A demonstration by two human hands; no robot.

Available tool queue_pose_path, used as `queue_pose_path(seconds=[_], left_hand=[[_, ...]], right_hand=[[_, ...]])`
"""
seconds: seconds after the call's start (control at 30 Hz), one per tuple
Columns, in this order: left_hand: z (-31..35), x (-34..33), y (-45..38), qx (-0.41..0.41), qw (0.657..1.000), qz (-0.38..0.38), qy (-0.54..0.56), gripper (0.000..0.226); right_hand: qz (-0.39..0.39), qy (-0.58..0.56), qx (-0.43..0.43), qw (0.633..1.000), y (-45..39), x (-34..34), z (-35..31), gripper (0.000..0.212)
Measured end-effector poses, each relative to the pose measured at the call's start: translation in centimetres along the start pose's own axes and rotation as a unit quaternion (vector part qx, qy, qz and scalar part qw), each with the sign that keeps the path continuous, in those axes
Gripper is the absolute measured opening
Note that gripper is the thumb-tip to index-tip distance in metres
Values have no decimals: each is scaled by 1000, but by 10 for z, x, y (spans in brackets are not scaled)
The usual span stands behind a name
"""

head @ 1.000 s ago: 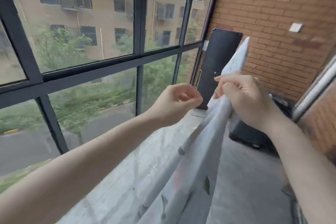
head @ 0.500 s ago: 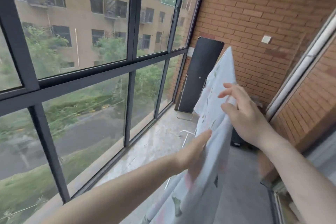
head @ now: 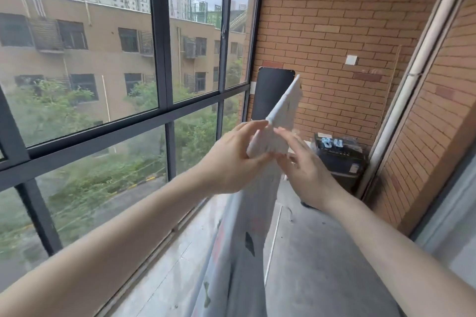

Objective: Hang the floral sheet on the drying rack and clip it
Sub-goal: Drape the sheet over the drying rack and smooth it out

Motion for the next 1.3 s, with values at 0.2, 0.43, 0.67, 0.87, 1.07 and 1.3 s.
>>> queue_pose_path(seconds=[0.2, 0.43, 0.67, 0.87, 1.07, 1.3], left_hand=[[18, -39, -12, 36, 981, 77, -176, 69], [32, -49, -2, 80, 941, 209, -253, 57], [48, -84, 0, 155, 855, 190, -456, 67], [40, -148, -53, 164, 871, 202, -416, 59], [-35, -248, -144, 175, 933, 71, -307, 61], [-121, -337, -274, 223, 937, 16, -269, 63]], right_hand=[[-71, 22, -27, 997, 26, 59, 86, 54], [-154, 24, -51, 986, 47, 99, 182, 57], [-170, -13, -26, 985, 32, 108, 236, 54], [-186, -48, -27, 981, -4, 111, 306, 54], [-201, -24, -39, 979, -71, 120, 398, 54], [-210, -4, -80, 974, -157, 156, 526, 54]])
Point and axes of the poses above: each hand's wrist, its own y-axis away from the middle knuckle, its own x-axis out of the back of the hand, z = x × y, the point moved 7 cm from there along -y, towards the middle knuckle, and after that the axes turned 5 degrees about -x, right-handed, at the moved point
